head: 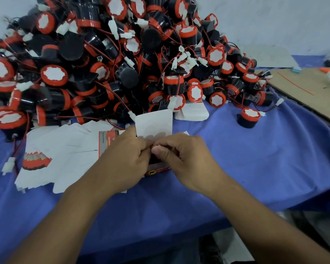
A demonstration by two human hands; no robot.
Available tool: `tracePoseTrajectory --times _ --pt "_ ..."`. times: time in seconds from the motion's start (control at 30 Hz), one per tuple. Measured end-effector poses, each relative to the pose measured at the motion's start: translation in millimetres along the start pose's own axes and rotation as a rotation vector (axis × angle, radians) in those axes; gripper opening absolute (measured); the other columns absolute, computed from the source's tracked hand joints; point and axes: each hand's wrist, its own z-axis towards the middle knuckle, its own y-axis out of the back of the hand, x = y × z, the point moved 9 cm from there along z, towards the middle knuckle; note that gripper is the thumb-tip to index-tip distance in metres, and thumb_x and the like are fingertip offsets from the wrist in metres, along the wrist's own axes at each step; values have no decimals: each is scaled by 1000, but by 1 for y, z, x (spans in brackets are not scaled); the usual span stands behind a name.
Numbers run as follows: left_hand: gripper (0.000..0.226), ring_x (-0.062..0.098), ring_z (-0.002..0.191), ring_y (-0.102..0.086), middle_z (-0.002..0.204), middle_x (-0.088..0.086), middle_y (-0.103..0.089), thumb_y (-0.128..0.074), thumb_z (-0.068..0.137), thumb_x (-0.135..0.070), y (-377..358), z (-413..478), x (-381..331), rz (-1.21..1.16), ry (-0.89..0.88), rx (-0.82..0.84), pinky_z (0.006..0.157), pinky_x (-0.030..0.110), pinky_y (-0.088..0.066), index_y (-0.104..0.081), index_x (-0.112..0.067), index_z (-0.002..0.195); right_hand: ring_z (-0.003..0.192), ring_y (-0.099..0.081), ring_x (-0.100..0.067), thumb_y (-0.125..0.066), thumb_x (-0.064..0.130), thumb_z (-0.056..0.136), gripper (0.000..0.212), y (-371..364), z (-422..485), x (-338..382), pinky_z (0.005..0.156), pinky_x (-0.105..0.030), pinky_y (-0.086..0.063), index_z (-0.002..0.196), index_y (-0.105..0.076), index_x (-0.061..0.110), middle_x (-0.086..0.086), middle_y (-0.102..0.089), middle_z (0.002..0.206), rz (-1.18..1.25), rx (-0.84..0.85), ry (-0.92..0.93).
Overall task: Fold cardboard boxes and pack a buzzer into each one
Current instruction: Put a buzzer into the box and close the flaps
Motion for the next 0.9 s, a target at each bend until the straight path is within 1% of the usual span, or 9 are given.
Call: tracePoseTrajectory --times 0.07,0.13,0.27,0.37,0.43,0.53,0.63,0.77,0.9 --pt "30 9 105 -49 118 -5 -46 -42 100 -22 -5 -4 3 -18 7 47 90 28 -46 -70 -31 107 58 -49 -15 -60 25 102 29 -3 3 -3 57 -23 -37 80 -71 9 6 -57 61 3 -7 -38" --pt "28 1 102 -47 115 -7 -42 -41 102 -24 -9 -7 9 -39 39 90 88 23 -46 -68 -27 107 59 -55 -13 -60 28 101 27 -5 5 -6 58 -25 -43 86 -74 11 5 -64 66 11 -16 -78" --pt "28 1 103 -50 114 -5 -43 -41 105 -24 -8 -10 16 -185 91 88 89 23 -47 -68 -28 112 64 -60 -13 -58 32 101 27 -6 6 -9 62 -32 -50 89 -74 13 3 -69 70 -13 -53 -124" --pt "35 -7 110 -47 117 -14 -50 -49 101 -15 5 -14 16 -215 98 -80 89 3 -35 -69 -36 121 61 -57 -9 -57 34 102 28 -5 7 -17 57 -24 -46 80 -66 19 7 -65 66 -3 -62 -195" --pt "26 -15 104 -45 116 -15 -55 -60 95 -18 17 -18 22 -184 162 -232 85 -2 -31 -74 -28 114 60 -58 -5 -56 34 102 29 -3 7 -22 56 -17 -43 77 -64 20 9 -65 65 37 -53 -242" --pt "21 -22 100 -43 114 -14 -56 -63 93 -19 20 -19 25 -142 179 -281 82 -4 -29 -76 -22 109 68 -66 -9 -56 31 102 26 -5 7 -27 65 -27 -54 86 -67 15 5 -71 71 146 -15 -282" --pt "23 -20 104 -41 113 -12 -54 -61 94 -18 18 -17 22 -119 158 -264 83 -4 -29 -77 -22 109 68 -66 -12 -56 28 103 22 -5 6 -24 67 -29 -55 89 -66 14 3 -71 73 179 5 -250" --pt "21 -1 102 -48 108 -8 -53 -60 94 -19 16 -15 16 -64 85 -202 81 2 -33 -78 -26 102 65 -62 -9 -59 29 101 19 -6 6 -20 63 -26 -52 89 -66 17 6 -68 71 156 -15 -215" --pt "26 4 91 -49 98 -5 -49 -50 97 -30 2 -14 13 -42 57 -90 76 19 -41 -76 -26 95 66 -61 -13 -61 31 99 20 -7 10 -19 63 -35 -52 85 -64 16 4 -68 70 69 -52 -244"
